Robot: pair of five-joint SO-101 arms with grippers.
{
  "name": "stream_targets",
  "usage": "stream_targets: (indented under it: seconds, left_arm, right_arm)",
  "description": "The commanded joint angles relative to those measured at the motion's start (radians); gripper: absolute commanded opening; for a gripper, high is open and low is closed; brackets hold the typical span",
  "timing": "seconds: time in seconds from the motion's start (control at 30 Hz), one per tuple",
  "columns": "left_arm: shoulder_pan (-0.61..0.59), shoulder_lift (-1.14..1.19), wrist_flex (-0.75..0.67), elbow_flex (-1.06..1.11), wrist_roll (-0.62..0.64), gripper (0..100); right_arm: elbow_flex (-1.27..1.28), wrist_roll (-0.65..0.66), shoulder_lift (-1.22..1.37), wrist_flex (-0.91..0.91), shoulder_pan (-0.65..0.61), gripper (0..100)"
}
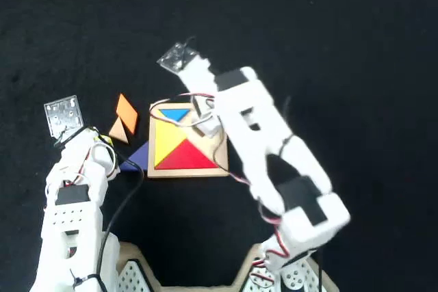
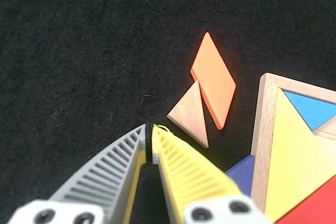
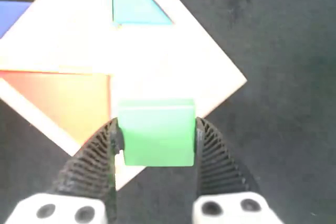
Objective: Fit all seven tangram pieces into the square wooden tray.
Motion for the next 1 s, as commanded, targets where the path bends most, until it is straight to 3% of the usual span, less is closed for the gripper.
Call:
stream_targets:
  seconds: [0.0, 0.5, 0.7, 0.97]
  left_arm:
    - [0.013, -0.017, -0.023, -0.013, -0.006, 3]
    - [0.015, -0.017, -0.023, -0.013, -0.006, 3]
    - [0.015, -0.017, -0.023, -0.013, -0.006, 3]
    - [0.025, -0.017, -0.023, -0.013, -0.008, 3]
  right_arm:
    - [-0.137, -0.037, 0.107, -0.018, -0.020, 5.7]
    - [-0.386, -0.095, 0.329, 0.051, -0.115, 6.3]
    - [-0.389, -0.091, 0.329, 0.092, -0.120, 18.5]
    - [-0.380, -0.049, 0.326, 0.115, -0.169, 18.8]
